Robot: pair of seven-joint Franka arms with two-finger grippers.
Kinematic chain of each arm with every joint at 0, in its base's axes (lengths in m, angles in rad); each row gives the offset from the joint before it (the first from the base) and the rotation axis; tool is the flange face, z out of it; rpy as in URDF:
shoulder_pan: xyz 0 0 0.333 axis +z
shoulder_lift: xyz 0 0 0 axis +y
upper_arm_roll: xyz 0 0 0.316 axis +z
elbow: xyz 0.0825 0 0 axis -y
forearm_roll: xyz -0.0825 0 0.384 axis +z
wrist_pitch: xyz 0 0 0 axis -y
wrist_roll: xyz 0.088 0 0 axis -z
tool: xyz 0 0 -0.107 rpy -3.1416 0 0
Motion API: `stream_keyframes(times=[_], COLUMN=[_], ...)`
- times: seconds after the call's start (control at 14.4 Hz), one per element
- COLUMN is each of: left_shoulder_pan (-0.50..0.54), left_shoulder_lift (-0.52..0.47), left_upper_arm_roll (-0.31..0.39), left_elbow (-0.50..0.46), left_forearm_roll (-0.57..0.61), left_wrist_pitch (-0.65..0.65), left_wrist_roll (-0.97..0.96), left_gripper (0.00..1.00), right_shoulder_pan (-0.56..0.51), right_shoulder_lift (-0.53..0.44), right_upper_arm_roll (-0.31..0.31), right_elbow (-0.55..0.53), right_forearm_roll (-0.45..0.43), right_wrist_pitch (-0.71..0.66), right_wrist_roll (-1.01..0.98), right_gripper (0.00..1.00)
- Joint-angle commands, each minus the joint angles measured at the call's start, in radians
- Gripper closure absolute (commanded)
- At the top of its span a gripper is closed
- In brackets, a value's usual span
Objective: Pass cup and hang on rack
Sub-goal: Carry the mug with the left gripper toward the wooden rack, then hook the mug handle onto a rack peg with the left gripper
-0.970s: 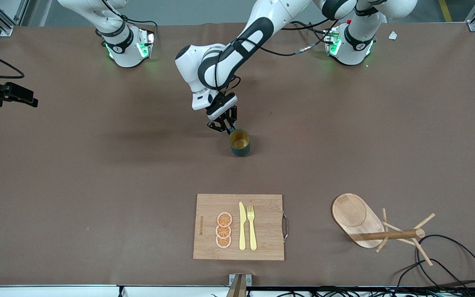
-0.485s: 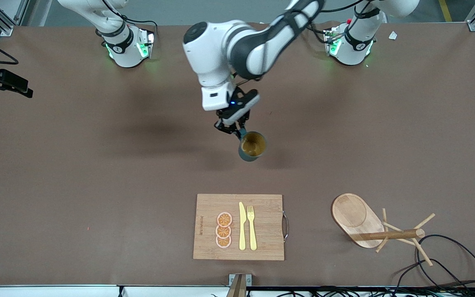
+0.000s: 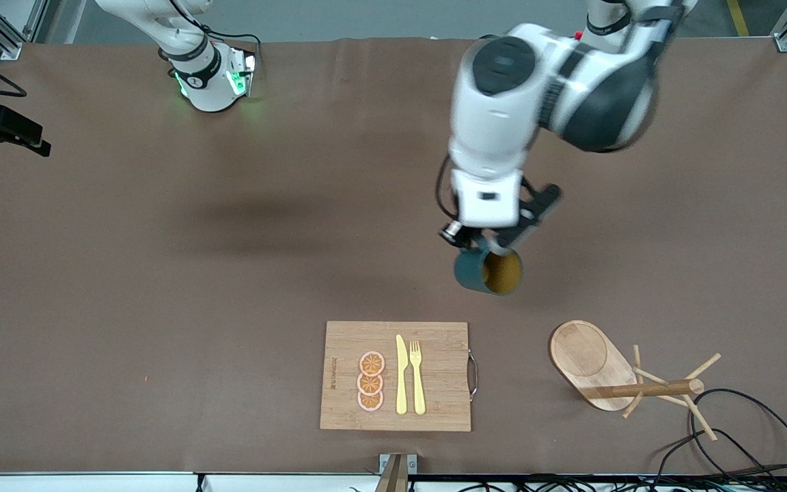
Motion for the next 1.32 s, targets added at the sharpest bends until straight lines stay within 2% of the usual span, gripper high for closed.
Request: stream_keyframes(times=[0.0, 0.35, 0.62, 1.04, 1.25], left_shoulder_pan=[0.134, 0.287, 0.391, 0.479, 0.514], left_shoulder_lift=[-0.028, -0.010, 0.026, 0.081, 0.112], left_upper_arm_roll=[-0.015, -0.011, -0.008, -0.006, -0.008], left_elbow=[-0.022, -0.018, -0.018, -0.022, -0.021], left_forearm_roll=[-0.125, -0.290, -0.480, -0.747, -0.833], left_wrist_pitch=[0.010, 0.075, 0.107, 0.113, 0.113], left_wrist_roll=[0.131, 0.160, 0.225, 0.340, 0.378], left_gripper=[1.00, 1.00, 1.00, 1.00, 1.00], right_shoulder_pan=[0.003, -0.002, 0.003, -0.003, 0.001], right_shoulder_lift=[-0.033, -0.046, -0.049, -0.046, -0.046], right_upper_arm_roll=[0.005, -0.003, 0.003, -0.002, 0.001], right_elbow=[-0.038, -0.033, -0.033, -0.015, -0.017], right_forearm_roll=[0.011, 0.016, 0.013, 0.008, 0.000], right_wrist_pitch=[0.018, 0.018, 0.006, -0.011, -0.012], right_wrist_roll=[0.006, 0.004, -0.005, -0.005, -0.007], right_gripper=[0.00, 0.00, 0.00, 0.00, 0.00])
